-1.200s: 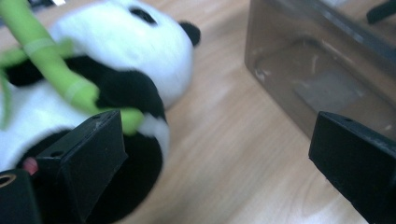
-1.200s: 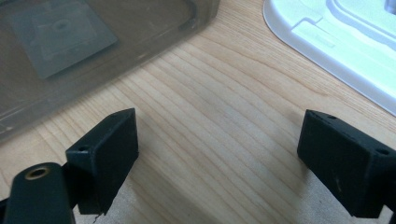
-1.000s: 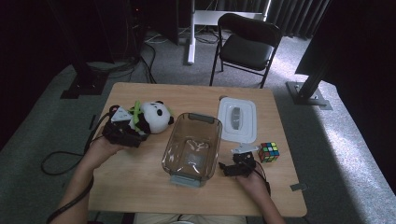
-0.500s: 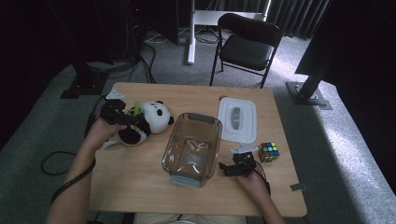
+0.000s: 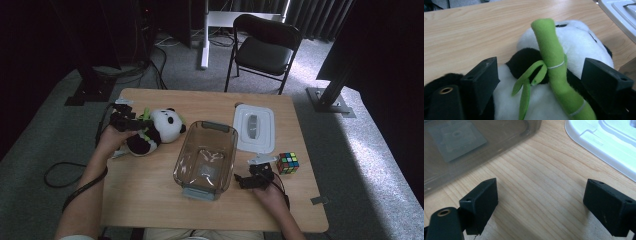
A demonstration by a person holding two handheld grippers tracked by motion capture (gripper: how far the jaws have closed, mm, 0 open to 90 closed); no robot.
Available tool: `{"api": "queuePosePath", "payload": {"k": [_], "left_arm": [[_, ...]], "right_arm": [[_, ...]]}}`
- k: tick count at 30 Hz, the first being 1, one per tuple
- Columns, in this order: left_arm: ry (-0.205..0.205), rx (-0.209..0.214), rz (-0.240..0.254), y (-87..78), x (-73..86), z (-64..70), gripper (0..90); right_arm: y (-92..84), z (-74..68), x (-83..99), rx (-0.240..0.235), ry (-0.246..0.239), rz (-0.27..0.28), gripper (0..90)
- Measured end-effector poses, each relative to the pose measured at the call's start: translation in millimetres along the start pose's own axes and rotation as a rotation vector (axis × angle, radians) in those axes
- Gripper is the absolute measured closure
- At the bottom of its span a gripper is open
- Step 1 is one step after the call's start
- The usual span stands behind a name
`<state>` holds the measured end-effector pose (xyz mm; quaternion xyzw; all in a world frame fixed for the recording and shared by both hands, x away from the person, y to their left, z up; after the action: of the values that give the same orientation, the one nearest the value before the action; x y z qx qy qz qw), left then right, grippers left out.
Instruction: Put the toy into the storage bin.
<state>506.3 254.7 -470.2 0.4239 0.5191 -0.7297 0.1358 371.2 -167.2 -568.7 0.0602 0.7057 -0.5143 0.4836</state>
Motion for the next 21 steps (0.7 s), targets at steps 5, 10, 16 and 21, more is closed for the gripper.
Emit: {"api": "queuePosePath", "payload": {"k": [5, 10, 16, 21], "left_arm": [[0.04, -0.034, -0.057, 11.1, 6.6, 6.1, 24.5], [0.059, -0.052, -0.105, 14.1, 10.9, 11.5, 24.9], [0.045, -0.048, -0.092, 12.9, 15.6, 14.4, 40.6], [0.024, -0.054, -0.068, 10.8, 16.2, 16.8, 58.3]], "right_arm": [[-0.1, 0.0, 0.1, 0.001, 0.0, 0.0, 12.0], [-0.3, -0.2, 0.3, 0.001, 0.001, -0.001, 12.0], [-0.4, -0.4, 0.4, 0.006, 0.006, -0.001, 11.9], [-0.4, -0.4, 0.3, 0.006, 0.007, -0.001, 11.9]]}}
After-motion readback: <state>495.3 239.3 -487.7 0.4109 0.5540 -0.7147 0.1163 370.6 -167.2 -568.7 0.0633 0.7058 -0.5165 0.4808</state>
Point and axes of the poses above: each handheld gripper's, and its own axes: y roughly forward along the jaws, x roughly out of its underside, z roughly to its right, the point moved 6 cm from there along y, roughly forward along the jaws, and after that the axes turned 2 degrees about z, right-handed, at the moved point
